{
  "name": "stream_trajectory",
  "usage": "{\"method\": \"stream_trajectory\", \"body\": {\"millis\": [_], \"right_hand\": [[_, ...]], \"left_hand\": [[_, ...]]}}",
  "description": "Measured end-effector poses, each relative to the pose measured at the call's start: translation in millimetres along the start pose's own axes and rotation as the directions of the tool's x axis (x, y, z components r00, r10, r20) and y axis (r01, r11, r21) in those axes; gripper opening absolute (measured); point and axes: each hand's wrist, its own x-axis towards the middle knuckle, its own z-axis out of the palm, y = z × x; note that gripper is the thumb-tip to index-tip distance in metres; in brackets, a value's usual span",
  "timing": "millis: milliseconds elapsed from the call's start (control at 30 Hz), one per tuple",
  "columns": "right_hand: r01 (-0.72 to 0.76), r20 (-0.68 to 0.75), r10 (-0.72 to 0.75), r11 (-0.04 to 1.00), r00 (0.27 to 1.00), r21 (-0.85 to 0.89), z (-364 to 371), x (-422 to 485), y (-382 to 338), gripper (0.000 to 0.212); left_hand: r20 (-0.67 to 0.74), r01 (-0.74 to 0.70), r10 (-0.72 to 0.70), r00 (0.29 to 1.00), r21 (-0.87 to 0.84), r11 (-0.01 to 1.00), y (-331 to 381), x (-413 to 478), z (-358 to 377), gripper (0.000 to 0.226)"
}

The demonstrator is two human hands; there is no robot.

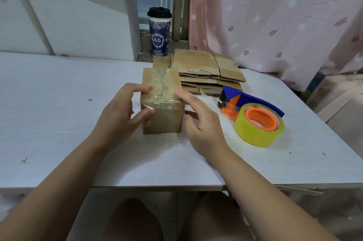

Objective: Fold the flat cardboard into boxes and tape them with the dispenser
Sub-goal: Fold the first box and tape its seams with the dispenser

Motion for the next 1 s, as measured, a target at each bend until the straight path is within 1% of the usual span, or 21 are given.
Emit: {"method": "stream_trajectory", "body": {"millis": [67, 100, 167, 200, 267, 333, 400, 500, 567, 633, 733, 833, 1000], "right_hand": [[0.009, 0.017, -0.009, 1.000, 1.000, -0.006, 0, -1, -1, 0.070], [0.012, 0.027, -0.012, 1.000, 1.000, -0.013, -1, -1, -2, 0.070], [0.010, 0.044, -0.008, 0.999, 0.999, -0.031, -2, -2, -1, 0.068], [-0.004, 0.051, 0.005, 1.000, 0.999, -0.023, -3, -3, -1, 0.065], [-0.027, 0.056, 0.027, 1.000, 0.998, 0.006, -4, -3, -3, 0.057], [-0.032, 0.042, 0.032, 0.999, 0.999, 0.010, -4, 0, -5, 0.047], [-0.034, 0.015, 0.034, 0.999, 0.999, 0.020, -5, 4, -7, 0.037], [-0.060, 0.010, 0.059, 0.998, 0.998, 0.024, -9, 10, -9, 0.028], [-0.076, 0.016, 0.076, 0.997, 0.997, 0.012, -12, 16, -12, 0.022], [-0.103, 0.010, 0.102, 0.995, 0.995, 0.019, -14, 21, -16, 0.013], [-0.106, 0.014, 0.105, 0.994, 0.994, 0.031, -15, 25, -18, 0.020], [-0.079, 0.016, 0.079, 0.997, 0.997, -0.001, -15, 24, -15, 0.023], [-0.071, 0.144, 0.072, 0.997, 0.987, -0.011, -26, 25, -9, 0.037]], "left_hand": [[0.035, 0.021, -0.019, 0.999, -0.050, 0.999, 2, 0, -2, 0.066], [0.051, 0.015, -0.011, 0.999, -0.078, 0.997, 4, 1, -3, 0.069], [0.078, -0.013, 0.023, 0.997, -0.121, 0.993, 10, 2, -4, 0.057], [0.090, -0.028, 0.040, 0.995, -0.129, 0.991, 12, 3, -5, 0.056], [0.113, -0.007, 0.025, 0.993, -0.155, 0.988, 14, 4, -5, 0.068], [0.130, 0.073, -0.048, 0.990, -0.196, 0.978, 17, 8, -5, 0.069], [0.133, 0.140, -0.112, 0.985, -0.221, 0.965, 22, 14, -6, 0.060], [0.130, 0.212, -0.188, 0.973, -0.207, 0.955, 27, 20, -10, 0.035], [0.120, 0.212, -0.193, 0.974, -0.173, 0.962, 28, 22, -11, 0.017], [0.114, 0.199, -0.183, 0.976, -0.147, 0.969, 28, 22, -12, 0.015], [0.114, 0.189, -0.173, 0.978, -0.150, 0.971, 26, 21, -12, 0.020], [0.110, 0.174, -0.158, 0.981, -0.155, 0.972, 23, 20, -11, 0.022], [0.129, 0.132, -0.110, 0.986, -0.176, 0.975, 15, 16, -11, 0.025]]}}
